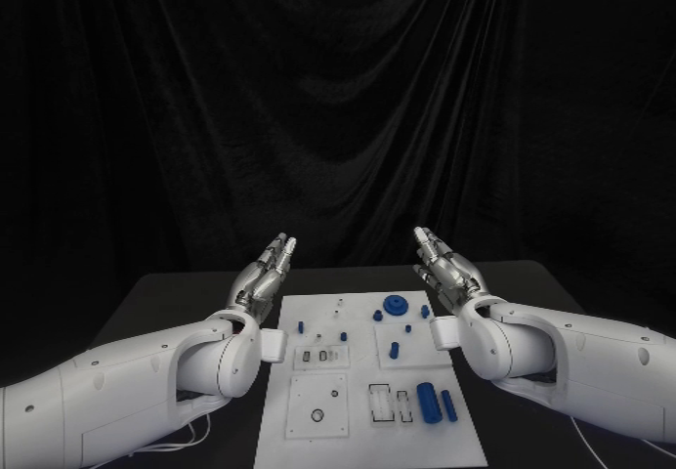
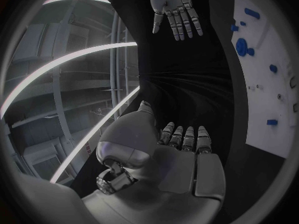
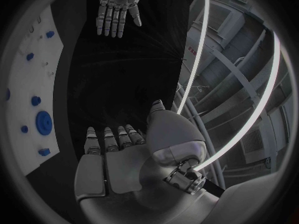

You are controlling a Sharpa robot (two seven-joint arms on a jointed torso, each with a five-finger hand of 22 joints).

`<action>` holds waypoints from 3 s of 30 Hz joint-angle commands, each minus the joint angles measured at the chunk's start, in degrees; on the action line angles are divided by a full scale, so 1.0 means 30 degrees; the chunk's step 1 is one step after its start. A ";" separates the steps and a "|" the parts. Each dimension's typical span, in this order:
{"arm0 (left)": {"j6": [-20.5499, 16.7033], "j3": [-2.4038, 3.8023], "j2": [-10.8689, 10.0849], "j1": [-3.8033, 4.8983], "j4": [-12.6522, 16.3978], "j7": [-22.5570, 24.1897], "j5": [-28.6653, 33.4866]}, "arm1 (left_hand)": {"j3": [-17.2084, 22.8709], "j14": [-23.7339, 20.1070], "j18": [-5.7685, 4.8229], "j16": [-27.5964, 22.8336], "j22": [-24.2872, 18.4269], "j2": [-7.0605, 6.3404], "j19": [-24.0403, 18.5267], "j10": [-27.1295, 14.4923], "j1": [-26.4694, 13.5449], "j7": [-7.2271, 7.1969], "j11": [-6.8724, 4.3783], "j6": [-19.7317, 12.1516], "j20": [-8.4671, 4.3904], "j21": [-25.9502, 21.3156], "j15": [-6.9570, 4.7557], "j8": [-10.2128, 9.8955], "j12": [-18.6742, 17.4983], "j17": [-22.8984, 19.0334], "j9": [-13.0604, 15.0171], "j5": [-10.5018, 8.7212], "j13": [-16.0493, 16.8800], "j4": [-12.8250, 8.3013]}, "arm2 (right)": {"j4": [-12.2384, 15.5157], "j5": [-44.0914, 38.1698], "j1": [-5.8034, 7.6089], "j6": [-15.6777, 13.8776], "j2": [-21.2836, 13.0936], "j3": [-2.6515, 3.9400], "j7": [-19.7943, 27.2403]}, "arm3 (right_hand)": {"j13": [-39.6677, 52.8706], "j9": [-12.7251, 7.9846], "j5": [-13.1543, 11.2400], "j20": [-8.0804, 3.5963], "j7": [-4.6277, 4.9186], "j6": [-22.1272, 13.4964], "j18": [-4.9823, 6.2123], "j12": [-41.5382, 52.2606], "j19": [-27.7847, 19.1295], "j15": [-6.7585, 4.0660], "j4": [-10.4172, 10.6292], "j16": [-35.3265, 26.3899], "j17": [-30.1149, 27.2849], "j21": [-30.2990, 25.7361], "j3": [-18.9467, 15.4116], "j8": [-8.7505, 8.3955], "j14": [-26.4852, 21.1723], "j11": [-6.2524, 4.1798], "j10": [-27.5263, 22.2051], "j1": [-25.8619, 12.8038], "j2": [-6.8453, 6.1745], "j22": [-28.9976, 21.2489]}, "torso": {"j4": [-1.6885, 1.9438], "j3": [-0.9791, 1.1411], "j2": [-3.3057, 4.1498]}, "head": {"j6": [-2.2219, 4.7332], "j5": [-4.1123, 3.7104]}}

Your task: Assemble the parts on the task board

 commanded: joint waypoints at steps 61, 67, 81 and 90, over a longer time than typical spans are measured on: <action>0.8560 -0.1695 -0.3281 0.2240 -0.0618 0.5848 -0.3273 | 0.0203 0.0197 0.0506 0.0015 0.0314 0.0042 0.0677 0.1630 0.5178 0.1358 0.2646 0.3634 0.4257 0.0555 0.2842 0.0614 0.0202 0.0055 0.0406 0.4898 0.0367 0.0198 | 0.1368 -3.4505 0.6675 0.5750 -0.2949 -0.2188 -1.1628 | 0.1209 0.2210 0.1897 -0.1713 0.2230 1.4371 -0.0066 0.6569 2.4154 -0.0687 -0.4464 1.8422 0.8065 1.7917 0.4938 0.3590 2.4366 0.4102 1.3761 0.8763 -0.3627 1.1738 | 0.1799 -0.0544 0.3512 | -0.3650 -0.1552; 0.8591 -0.1695 -0.3593 0.2474 -0.0076 0.5828 -0.3290 | 0.0218 0.0194 0.0505 0.0013 0.0313 0.0057 0.0675 0.1601 0.5232 0.1422 0.2670 0.3656 0.4249 0.0556 0.2860 0.0611 0.0197 0.0054 0.0407 0.4975 0.0359 0.0193 | 0.1508 -3.6158 0.6676 0.5298 -0.2879 -0.2187 -1.2099 | 0.1237 0.2347 0.1684 -0.1741 0.2371 1.4778 -0.0597 0.5768 2.4983 -0.0798 -0.4306 2.0742 1.1577 2.1150 0.5722 0.3023 2.5660 0.3994 1.4870 0.8270 -0.4123 1.6010 | 0.2014 -0.0671 0.3887 | -0.3651 -0.1769; 0.8811 -0.1695 -0.3848 0.2705 0.0309 0.5812 -0.3295 | 0.0257 0.0205 0.0499 0.0015 0.0316 0.0063 0.0683 0.1592 0.5394 0.1590 0.2741 0.3688 0.4290 0.0570 0.2959 0.0601 0.0198 0.0058 0.0409 0.5193 0.0357 0.0170 | 0.1538 -3.6772 0.6630 0.5439 -0.2826 -0.2190 -1.2133 | 0.1406 0.2537 0.1335 -0.1777 0.2301 1.5078 -0.0842 0.5434 2.5161 -0.0867 -0.4163 2.1843 1.3221 2.2803 0.6439 0.2549 2.6118 0.3881 1.5940 0.7902 -0.4618 1.8275 | 0.2757 -0.1152 0.4979 | -0.3001 -0.2763; 0.9030 -0.1697 -0.3799 0.2723 0.0265 0.5912 -0.3296 | 0.0305 0.0221 0.0504 0.0021 0.0326 0.0088 0.0707 0.1610 0.5508 0.1637 0.2771 0.3739 0.4326 0.0596 0.3043 0.0603 0.0204 0.0063 0.0414 0.5303 0.0361 0.0157 | 0.1414 -3.6794 0.6394 0.5921 -0.2875 -0.2191 -1.1850 | 0.1516 0.2649 0.1625 -0.1799 0.2134 1.5013 -0.0872 0.5513 2.5094 -0.0897 -0.4118 2.2026 1.3509 2.3100 0.6755 0.2335 2.6156 0.3822 1.6333 0.7821 -0.4834 1.8718 | 0.2928 -0.1279 0.5177 | -0.3010 -0.2960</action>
